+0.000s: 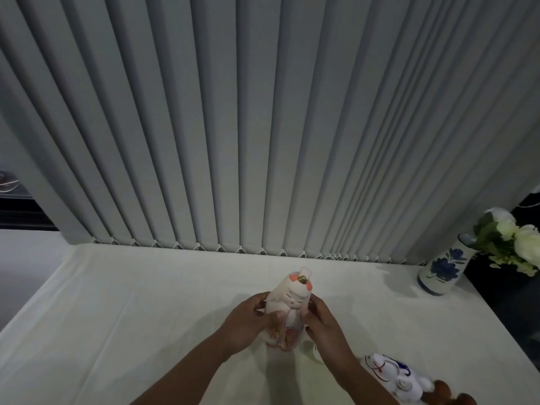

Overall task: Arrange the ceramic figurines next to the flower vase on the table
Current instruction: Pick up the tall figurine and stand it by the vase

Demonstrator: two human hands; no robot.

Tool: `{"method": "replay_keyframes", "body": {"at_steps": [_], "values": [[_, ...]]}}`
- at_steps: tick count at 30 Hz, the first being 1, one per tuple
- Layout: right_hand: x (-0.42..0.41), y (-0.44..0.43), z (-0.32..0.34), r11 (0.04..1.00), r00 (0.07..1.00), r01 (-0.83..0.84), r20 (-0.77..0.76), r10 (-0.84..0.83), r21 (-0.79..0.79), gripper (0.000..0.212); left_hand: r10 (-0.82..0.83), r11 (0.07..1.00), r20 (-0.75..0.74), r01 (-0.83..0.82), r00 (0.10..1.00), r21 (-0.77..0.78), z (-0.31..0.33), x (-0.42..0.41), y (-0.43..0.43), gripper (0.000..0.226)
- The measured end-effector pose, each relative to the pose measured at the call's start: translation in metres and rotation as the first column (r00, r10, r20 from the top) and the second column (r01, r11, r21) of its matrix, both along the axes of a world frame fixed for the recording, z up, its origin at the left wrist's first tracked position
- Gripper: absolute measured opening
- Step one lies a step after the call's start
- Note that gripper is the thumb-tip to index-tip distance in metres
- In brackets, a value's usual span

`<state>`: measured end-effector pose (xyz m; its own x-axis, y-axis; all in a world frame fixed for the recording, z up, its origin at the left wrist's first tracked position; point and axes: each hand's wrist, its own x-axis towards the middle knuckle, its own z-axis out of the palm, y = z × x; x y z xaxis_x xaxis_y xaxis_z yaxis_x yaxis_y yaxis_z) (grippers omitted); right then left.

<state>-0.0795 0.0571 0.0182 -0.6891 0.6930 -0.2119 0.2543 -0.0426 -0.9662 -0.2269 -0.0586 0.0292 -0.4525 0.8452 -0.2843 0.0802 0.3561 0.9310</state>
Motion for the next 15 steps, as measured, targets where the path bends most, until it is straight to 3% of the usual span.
{"method": "replay_keyframes", "body": {"at_steps": [2, 7, 11, 15], "values": [[0.002, 0.001, 0.0, 0.998, 0.999, -0.038, 0.021, 0.037, 0.047, 0.042, -0.009, 1.0, -0.007, 0.009, 1.0, -0.02, -0.004, -0.001, -0.002, 0.051], [0.01, 0.006, -0.004, 0.983, 0.987, -0.118, 0.122, 0.101, 0.14, 0.063, -0.067, 0.989, -0.183, 0.041, 0.981, -0.144, -0.014, -0.007, -0.008, 0.09], [0.012, 0.019, 0.003, 0.934, 0.944, -0.262, 0.264, 0.197, 0.243, 0.074, -0.149, 0.98, -0.282, 0.103, 0.948, -0.171, -0.016, -0.014, -0.007, 0.093], [0.005, 0.028, 0.009, 0.941, 0.934, -0.285, 0.273, 0.23, 0.183, 0.077, -0.166, 0.981, -0.261, 0.133, 0.951, -0.138, -0.017, -0.018, 0.003, 0.094]]}}
